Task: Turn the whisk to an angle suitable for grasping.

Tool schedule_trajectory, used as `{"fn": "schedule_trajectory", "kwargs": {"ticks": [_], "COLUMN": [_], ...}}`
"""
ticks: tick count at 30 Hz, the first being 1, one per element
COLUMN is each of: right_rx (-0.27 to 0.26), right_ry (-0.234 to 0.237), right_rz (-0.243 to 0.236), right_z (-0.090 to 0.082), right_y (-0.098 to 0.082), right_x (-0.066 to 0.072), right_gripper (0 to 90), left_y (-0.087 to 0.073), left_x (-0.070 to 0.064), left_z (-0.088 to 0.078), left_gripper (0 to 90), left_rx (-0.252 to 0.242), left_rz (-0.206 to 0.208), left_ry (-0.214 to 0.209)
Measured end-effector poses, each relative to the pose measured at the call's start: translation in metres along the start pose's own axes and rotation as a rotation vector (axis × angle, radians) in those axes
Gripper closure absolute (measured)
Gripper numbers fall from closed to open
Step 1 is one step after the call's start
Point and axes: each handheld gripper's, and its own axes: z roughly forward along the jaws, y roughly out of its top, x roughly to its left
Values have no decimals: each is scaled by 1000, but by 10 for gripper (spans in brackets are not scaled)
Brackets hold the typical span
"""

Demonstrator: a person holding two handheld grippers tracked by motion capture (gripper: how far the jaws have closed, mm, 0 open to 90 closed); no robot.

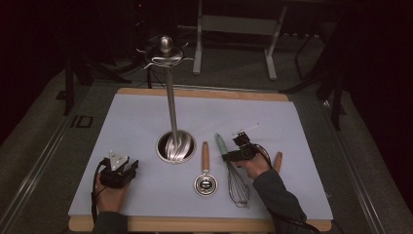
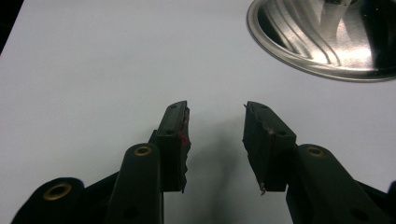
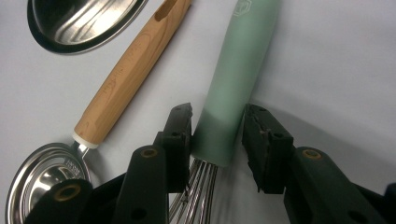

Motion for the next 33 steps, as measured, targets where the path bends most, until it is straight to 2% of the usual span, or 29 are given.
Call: {"fn": "schedule_trajectory", "kwargs": {"ticks": [7,10,11,13,14,18,25,33], "right_rx": [57,71,71,64,58,41,-11,-72], "right_ry": [-36,-59,-58,-31,-37,-41,-9,25], "right_rz": [5,16,35,63,49,41,61,54], "right_z": [10,11,11,11,11,9,-2,-17], "right_y": [9,12,12,13,13,12,15,17], "right_x": [10,12,12,11,12,15,17,19], "right_gripper": [629,654,666,694,694,695,695,695], "left_y": [0,0,0,0,0,0,0,0], "left_x": [0,0,0,0,1,0,0,0], "left_z": [0,0,0,0,0,0,0,0], "left_gripper": [604,604,604,603,603,603,603,603], "left_rx": [0,-1,-1,-1,-2,-2,-2,-2], "left_rz": [-1,-3,-3,-5,-5,-5,-4,-3], "left_ry": [0,0,0,0,0,1,2,3]}}
